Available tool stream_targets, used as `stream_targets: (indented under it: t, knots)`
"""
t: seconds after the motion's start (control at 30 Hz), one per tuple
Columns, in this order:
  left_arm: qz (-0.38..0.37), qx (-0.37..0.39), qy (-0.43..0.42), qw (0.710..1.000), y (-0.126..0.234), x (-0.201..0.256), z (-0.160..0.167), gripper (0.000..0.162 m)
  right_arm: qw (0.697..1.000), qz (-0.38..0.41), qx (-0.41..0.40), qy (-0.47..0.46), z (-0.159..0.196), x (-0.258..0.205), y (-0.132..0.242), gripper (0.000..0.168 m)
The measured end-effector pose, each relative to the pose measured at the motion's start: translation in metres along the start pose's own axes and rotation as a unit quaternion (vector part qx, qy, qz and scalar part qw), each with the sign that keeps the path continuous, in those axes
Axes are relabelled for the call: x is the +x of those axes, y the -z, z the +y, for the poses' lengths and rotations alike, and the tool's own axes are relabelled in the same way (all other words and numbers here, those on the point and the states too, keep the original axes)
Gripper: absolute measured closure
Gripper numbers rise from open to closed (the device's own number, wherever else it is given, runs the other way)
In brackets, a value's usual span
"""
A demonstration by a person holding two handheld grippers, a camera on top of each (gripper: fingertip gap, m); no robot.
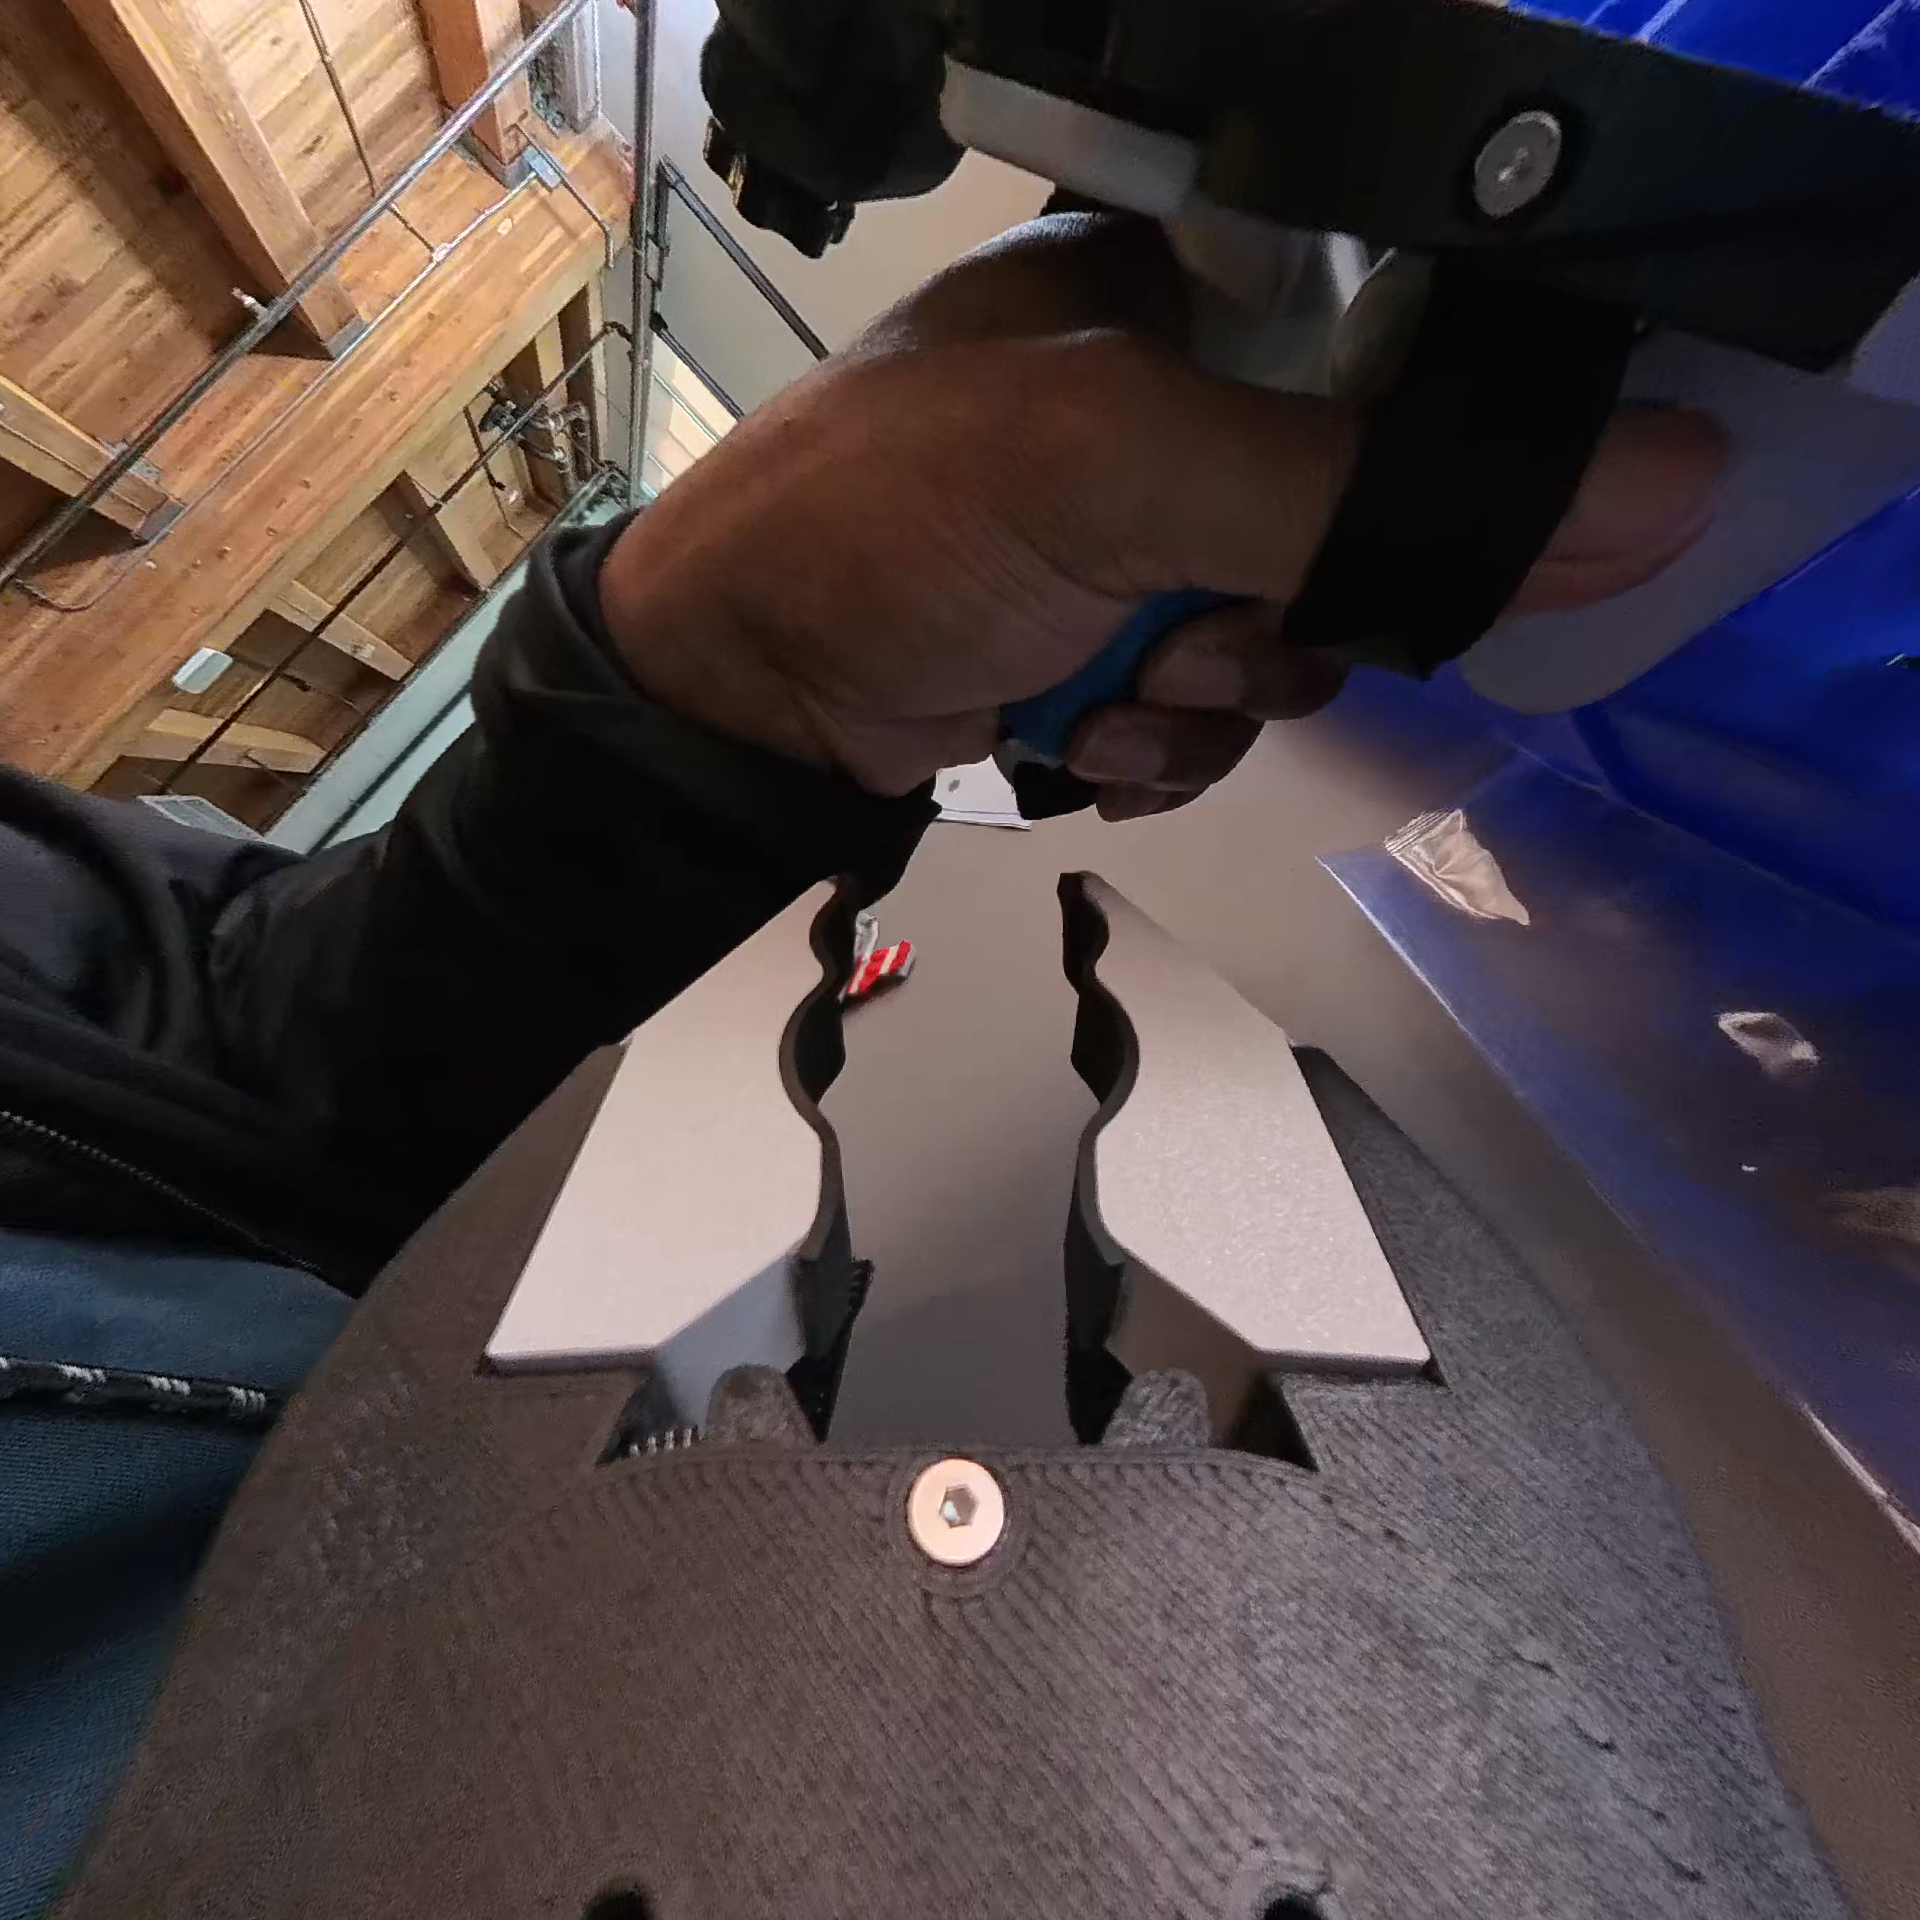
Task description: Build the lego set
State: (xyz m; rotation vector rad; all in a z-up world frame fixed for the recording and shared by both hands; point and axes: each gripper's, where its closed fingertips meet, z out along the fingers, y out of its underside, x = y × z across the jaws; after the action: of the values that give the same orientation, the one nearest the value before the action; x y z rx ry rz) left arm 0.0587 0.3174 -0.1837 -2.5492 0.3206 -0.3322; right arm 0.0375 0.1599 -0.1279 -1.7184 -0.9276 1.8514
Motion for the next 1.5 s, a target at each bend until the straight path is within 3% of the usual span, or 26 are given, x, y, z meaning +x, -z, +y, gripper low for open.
stream_targets:
  t: [0.83,1.13,1.33,1.5]
  knots:
    - [-0.002,0.007,-0.013,1.0,0.006,0.003,-0.015,0.145,1.0,-0.01,-0.012,-0.009,0.002,0.0,0.004,0.127]
    - [0.015,0.022,-0.047,0.999,0.016,-0.003,-0.058,0.14,1.0,-0.012,-0.013,-0.01,0.002,-0.001,0.004,0.127]
    - [-0.021,-0.034,-0.07,0.997,-0.022,-0.034,-0.089,0.132,1.0,-0.007,-0.019,-0.007,0.004,0.0,0.002,0.127]
    - [-0.076,-0.098,-0.065,0.99,-0.06,-0.061,-0.084,0.127,1.0,-0.01,-0.018,-0.012,0.004,0.001,0.003,0.127]
